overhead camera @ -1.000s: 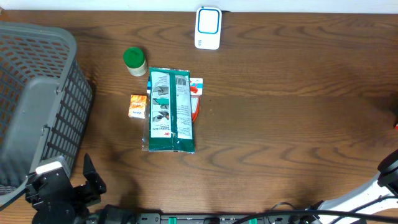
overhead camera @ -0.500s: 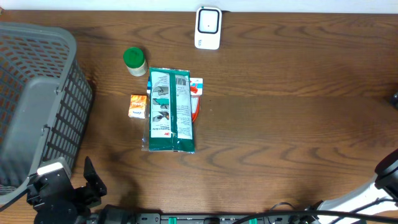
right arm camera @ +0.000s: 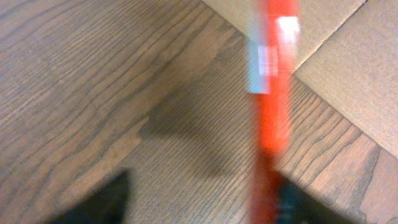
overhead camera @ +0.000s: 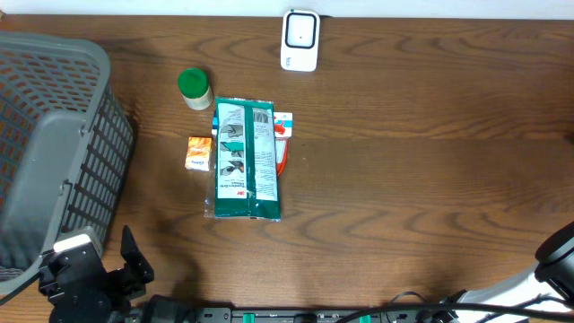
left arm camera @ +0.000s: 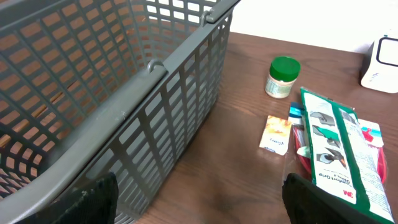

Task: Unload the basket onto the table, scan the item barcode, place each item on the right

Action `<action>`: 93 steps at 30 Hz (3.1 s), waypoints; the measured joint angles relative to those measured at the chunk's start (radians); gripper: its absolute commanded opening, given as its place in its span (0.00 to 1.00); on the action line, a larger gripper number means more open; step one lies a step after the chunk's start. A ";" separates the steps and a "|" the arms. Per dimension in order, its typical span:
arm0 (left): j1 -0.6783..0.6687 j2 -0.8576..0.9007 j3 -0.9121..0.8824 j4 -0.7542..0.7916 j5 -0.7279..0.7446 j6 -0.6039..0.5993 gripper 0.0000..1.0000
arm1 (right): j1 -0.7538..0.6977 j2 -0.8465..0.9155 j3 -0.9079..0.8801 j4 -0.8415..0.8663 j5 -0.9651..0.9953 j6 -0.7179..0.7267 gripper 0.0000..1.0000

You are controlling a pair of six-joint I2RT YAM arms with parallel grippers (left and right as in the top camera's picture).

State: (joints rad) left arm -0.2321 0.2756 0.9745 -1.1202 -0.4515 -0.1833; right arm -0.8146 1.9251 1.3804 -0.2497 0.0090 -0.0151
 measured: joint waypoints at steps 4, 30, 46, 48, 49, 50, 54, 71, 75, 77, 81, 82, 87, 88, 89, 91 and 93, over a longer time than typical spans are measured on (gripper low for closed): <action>0.000 0.000 0.000 0.000 0.000 0.000 0.84 | 0.000 0.010 0.000 0.006 0.006 0.000 0.54; 0.000 0.000 0.000 0.000 0.000 0.000 0.84 | 0.000 0.119 -0.002 0.011 0.009 0.011 0.99; 0.000 0.000 0.000 0.000 0.000 0.000 0.84 | 0.000 0.216 -0.006 0.019 -0.007 0.010 0.99; 0.000 0.000 0.000 0.000 0.000 0.000 0.84 | 0.002 0.209 -0.007 0.014 -0.014 0.010 0.99; 0.000 0.000 0.000 0.000 0.000 0.000 0.84 | 0.005 0.203 -0.010 0.011 -0.017 0.010 0.99; 0.000 0.000 0.000 0.000 0.000 0.000 0.84 | 0.009 0.194 -0.013 0.010 -0.019 0.010 0.99; 0.000 0.000 0.000 0.000 0.000 0.000 0.84 | 0.033 0.122 -0.017 0.002 -0.029 0.010 0.99; 0.000 0.000 0.000 0.000 0.000 0.000 0.84 | 0.189 -0.065 0.008 -0.084 -0.193 -0.034 0.99; 0.000 0.000 0.000 0.001 0.000 0.000 0.84 | 0.303 -0.085 0.008 -0.096 -0.216 -0.041 0.99; 0.000 0.000 0.000 0.002 0.000 0.000 0.84 | 0.379 -0.103 0.008 -0.097 -0.221 -0.044 0.99; 0.000 0.000 0.000 0.002 0.000 0.000 0.84 | 0.623 -0.125 0.008 -0.076 -0.215 -0.051 0.99; 0.000 0.000 0.000 0.002 0.000 0.000 0.84 | 0.628 -0.125 0.008 -0.075 -0.214 -0.051 0.99; 0.000 0.000 0.000 0.002 0.000 0.000 0.84 | 0.850 -0.125 0.008 -0.061 -0.195 0.038 0.99; 0.000 0.000 0.000 0.002 0.000 0.000 0.84 | 0.885 -0.125 0.008 -0.064 -0.196 0.068 0.99; 0.000 0.000 0.000 0.004 0.000 0.000 0.84 | 0.920 -0.125 0.008 -0.068 -0.199 0.097 0.99; 0.000 0.000 0.000 0.017 0.000 0.000 0.84 | 0.975 -0.125 0.008 -0.077 -0.203 0.141 0.99; 0.000 0.000 0.000 0.032 0.000 0.000 0.84 | 1.027 -0.125 0.008 -0.106 -0.204 0.184 0.99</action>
State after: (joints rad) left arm -0.2321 0.2756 0.9741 -1.0882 -0.4515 -0.1837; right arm 0.2127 1.8004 1.3888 -0.3557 -0.1951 0.1688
